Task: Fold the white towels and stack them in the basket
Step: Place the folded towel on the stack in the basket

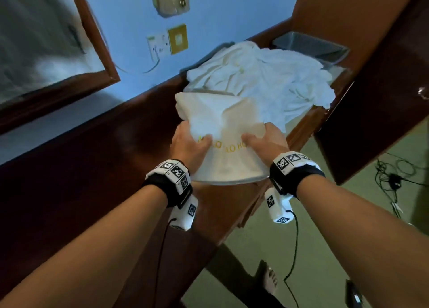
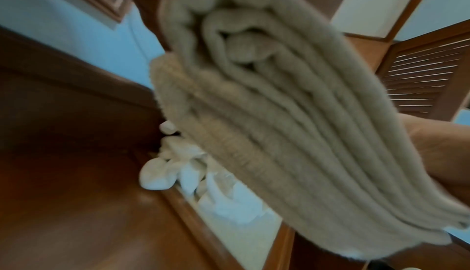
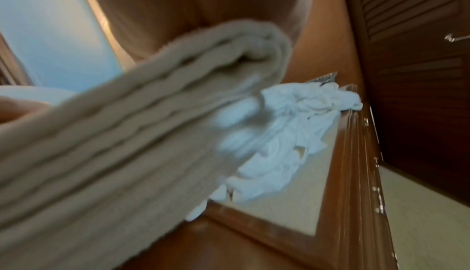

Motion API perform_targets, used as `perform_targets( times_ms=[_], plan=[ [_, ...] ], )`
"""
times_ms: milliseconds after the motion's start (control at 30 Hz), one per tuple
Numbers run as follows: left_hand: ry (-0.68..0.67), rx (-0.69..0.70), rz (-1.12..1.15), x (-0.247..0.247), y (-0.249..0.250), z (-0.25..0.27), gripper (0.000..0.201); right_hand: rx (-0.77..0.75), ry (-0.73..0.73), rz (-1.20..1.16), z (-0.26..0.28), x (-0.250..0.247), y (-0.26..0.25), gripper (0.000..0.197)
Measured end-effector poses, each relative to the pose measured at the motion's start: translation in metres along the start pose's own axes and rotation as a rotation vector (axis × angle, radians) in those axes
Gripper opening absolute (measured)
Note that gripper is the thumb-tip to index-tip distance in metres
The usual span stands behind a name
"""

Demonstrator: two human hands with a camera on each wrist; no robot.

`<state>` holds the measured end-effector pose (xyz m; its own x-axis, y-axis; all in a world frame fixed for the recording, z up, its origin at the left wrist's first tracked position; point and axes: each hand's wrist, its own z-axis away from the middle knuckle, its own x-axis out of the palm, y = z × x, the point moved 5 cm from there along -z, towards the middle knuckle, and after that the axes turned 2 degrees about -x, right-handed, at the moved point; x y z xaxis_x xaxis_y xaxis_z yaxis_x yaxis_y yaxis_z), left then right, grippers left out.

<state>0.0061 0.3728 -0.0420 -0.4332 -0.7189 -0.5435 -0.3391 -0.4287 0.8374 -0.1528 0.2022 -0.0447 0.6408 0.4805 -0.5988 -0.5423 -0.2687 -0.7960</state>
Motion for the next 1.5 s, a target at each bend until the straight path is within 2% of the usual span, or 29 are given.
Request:
perform_targets(
  times_ms=[133, 267, 433, 600, 733, 767, 900, 967, 1000, 1100, 1167, 1333, 1500],
  plan=[
    [-0.006, 0.104, -0.001, 0.052, 0.082, -0.03, 0.045, -0.052, 0.096, 0.01, -0.043, -0.084, 0.007, 0.04],
    [-0.024, 0.151, 0.06, 0.103, 0.132, -0.055, 0.046, -0.09, 0.136, 0.048, -0.078, -0.143, 0.022, 0.044],
    [-0.039, 0.235, 0.06, 0.21, 0.231, -0.085, 0.056, -0.051, 0.211, 0.107, -0.141, -0.257, 0.07, 0.054],
    [-0.095, 0.262, 0.125, 0.303, 0.302, -0.117, 0.05, -0.015, 0.28, 0.122, -0.195, -0.351, 0.109, 0.051],
    [-0.148, 0.303, 0.122, 0.367, 0.351, -0.143, 0.032, 0.003, 0.324, 0.112, -0.237, -0.403, 0.14, 0.048],
    [-0.164, 0.309, 0.123, 0.383, 0.36, -0.151, 0.036, 0.013, 0.335, 0.114, -0.247, -0.413, 0.147, 0.047],
    [-0.219, 0.307, 0.108, 0.447, 0.389, -0.191, 0.073, 0.035, 0.364, 0.121, -0.297, -0.449, 0.176, 0.042],
    [-0.233, 0.308, 0.116, 0.476, 0.402, -0.216, 0.079, 0.045, 0.38, 0.142, -0.329, -0.465, 0.187, 0.042],
    [-0.237, 0.314, 0.115, 0.49, 0.41, -0.228, 0.074, 0.042, 0.382, 0.15, -0.347, -0.472, 0.192, 0.042],
    [-0.243, 0.326, 0.121, 0.536, 0.429, -0.279, 0.04, 0.049, 0.381, 0.195, -0.412, -0.494, 0.205, 0.041],
    [-0.232, 0.331, 0.131, 0.564, 0.438, -0.315, 0.032, 0.059, 0.37, 0.214, -0.458, -0.506, 0.21, 0.041],
    [-0.237, 0.286, 0.104, 0.618, 0.454, -0.389, 0.032, 0.087, 0.33, 0.29, -0.564, -0.529, 0.213, 0.042],
    [-0.228, 0.225, 0.045, 0.65, 0.455, -0.458, 0.038, 0.047, 0.239, 0.333, -0.659, -0.53, 0.214, 0.044]
  ],
)
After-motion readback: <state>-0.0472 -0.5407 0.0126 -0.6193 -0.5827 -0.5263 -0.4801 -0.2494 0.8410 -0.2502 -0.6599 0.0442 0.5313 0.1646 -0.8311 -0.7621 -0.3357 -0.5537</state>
